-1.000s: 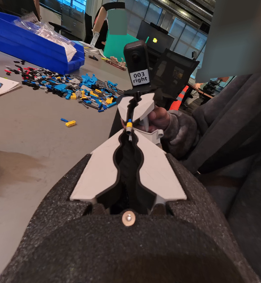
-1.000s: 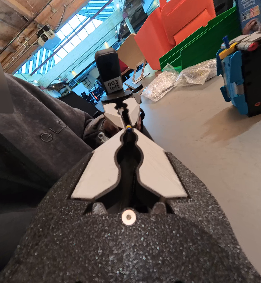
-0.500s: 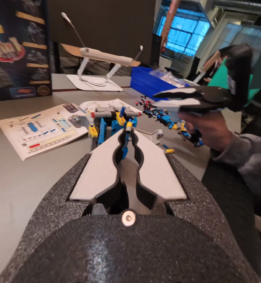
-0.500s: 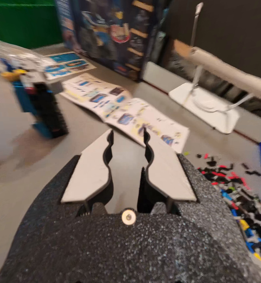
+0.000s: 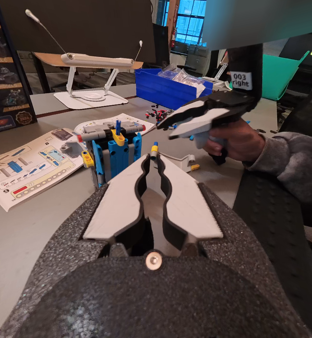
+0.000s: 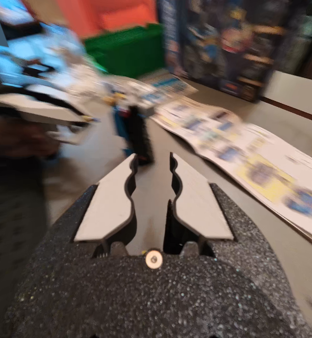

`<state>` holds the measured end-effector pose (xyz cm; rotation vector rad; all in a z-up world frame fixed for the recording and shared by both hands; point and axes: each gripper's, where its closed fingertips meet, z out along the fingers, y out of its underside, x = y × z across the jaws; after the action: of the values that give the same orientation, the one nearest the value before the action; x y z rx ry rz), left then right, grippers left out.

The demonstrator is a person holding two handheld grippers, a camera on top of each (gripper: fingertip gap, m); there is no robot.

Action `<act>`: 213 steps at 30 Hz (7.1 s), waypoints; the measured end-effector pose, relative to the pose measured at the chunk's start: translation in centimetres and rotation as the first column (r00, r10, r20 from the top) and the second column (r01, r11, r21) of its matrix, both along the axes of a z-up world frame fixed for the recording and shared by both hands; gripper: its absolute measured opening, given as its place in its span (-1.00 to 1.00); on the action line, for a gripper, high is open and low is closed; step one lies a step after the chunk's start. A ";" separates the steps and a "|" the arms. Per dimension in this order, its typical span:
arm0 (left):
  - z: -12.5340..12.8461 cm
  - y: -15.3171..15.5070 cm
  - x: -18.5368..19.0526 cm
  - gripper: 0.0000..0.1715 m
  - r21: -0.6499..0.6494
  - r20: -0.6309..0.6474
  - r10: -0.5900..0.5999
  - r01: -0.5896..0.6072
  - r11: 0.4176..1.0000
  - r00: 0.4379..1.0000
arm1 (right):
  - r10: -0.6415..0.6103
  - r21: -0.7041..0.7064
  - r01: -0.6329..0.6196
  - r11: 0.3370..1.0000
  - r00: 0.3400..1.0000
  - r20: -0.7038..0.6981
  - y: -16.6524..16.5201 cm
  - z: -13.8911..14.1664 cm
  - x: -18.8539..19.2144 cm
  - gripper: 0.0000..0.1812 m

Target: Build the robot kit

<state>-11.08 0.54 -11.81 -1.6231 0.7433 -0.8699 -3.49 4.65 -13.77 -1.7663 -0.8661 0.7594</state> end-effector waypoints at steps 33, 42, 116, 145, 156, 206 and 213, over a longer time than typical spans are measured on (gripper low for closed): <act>-8.5 -2.1 4.0 -0.92 -0.053 -0.534 -0.144 0.138 0.989 0.833 | 0.237 -0.198 -0.177 0.964 0.911 0.338 -7.9 -5.1 -1.7 -0.86; -9.2 -2.4 3.9 -0.96 -0.020 -0.596 -0.127 0.143 0.989 0.793 | 0.207 -0.221 -0.140 0.965 0.925 0.317 -6.6 -5.9 -1.6 -0.63; -1.4 -2.5 1.5 -0.94 -0.443 0.355 -0.305 0.447 0.777 0.884 | 0.238 0.387 -0.517 0.763 0.782 0.576 -6.9 -0.1 -7.4 -0.65; -0.7 -2.6 1.6 -0.92 -0.467 0.437 -0.296 0.495 0.733 0.849 | 0.217 0.407 -0.497 0.766 0.797 0.564 -6.9 0.6 -7.4 -0.84; 3.4 -4.2 0.4 -0.62 -0.264 0.531 -0.371 0.565 0.782 0.762 | 0.492 0.299 -0.479 0.826 0.870 0.034 -8.6 6.6 -6.8 -0.83; -1.1 -2.7 2.4 -0.45 -0.166 0.026 -0.218 0.219 0.962 0.976 | 0.136 0.448 -0.393 0.803 0.853 0.504 -3.7 1.9 -4.1 -0.73; -1.0 -2.6 2.3 -0.63 -0.299 0.178 -0.267 0.311 0.902 0.947 | -0.144 0.683 -0.545 0.486 0.721 0.678 -6.1 0.7 -6.8 -0.73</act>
<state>-8.82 -2.11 -12.81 -1.7432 0.7903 -1.3620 -10.27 -1.50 -13.09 -0.9241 -1.6378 -0.2845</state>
